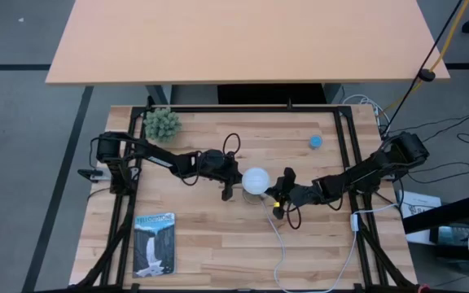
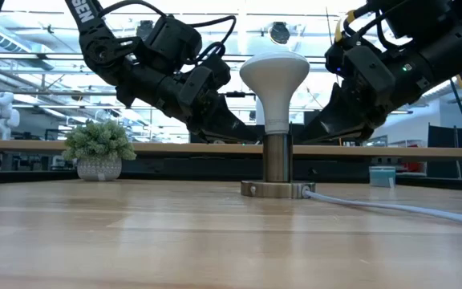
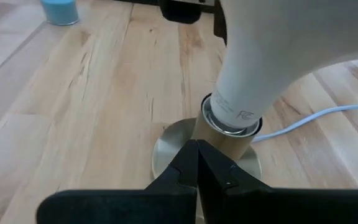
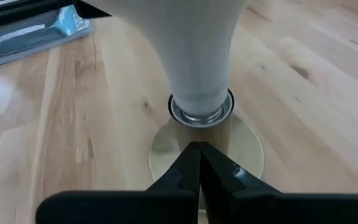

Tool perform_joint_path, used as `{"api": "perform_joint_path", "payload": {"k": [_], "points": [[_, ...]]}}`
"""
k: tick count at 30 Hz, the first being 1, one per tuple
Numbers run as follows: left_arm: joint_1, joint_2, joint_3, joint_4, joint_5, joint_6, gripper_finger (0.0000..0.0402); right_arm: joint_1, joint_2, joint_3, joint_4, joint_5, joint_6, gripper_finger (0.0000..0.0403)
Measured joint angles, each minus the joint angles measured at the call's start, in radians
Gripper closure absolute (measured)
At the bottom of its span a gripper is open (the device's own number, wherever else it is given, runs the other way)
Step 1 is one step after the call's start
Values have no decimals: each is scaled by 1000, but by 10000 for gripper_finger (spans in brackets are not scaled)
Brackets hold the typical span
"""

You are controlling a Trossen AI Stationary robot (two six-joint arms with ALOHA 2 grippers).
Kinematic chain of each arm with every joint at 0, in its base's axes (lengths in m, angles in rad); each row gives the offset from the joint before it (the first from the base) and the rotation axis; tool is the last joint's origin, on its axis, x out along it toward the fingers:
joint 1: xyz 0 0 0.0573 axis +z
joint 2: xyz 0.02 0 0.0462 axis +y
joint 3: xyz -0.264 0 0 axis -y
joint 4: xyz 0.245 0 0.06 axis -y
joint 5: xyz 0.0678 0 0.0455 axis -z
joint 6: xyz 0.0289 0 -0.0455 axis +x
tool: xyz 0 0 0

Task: Screw lightbulb
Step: Remove the white lightbulb from the lamp

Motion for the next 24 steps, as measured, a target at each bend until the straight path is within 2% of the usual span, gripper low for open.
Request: {"api": "perform_joint_path", "payload": {"k": [10, 18, 24], "points": [[0, 0, 0, 5, 7, -129, 387, 0, -113, 0, -166, -25, 47, 403], [-22, 0, 0, -2, -5, -135, 325, 0, -148, 0, -196, -24, 29, 403], [-39, 0, 0, -3, -123, -134, 255, 0, -148, 0, -200, -24, 35, 403]]}}
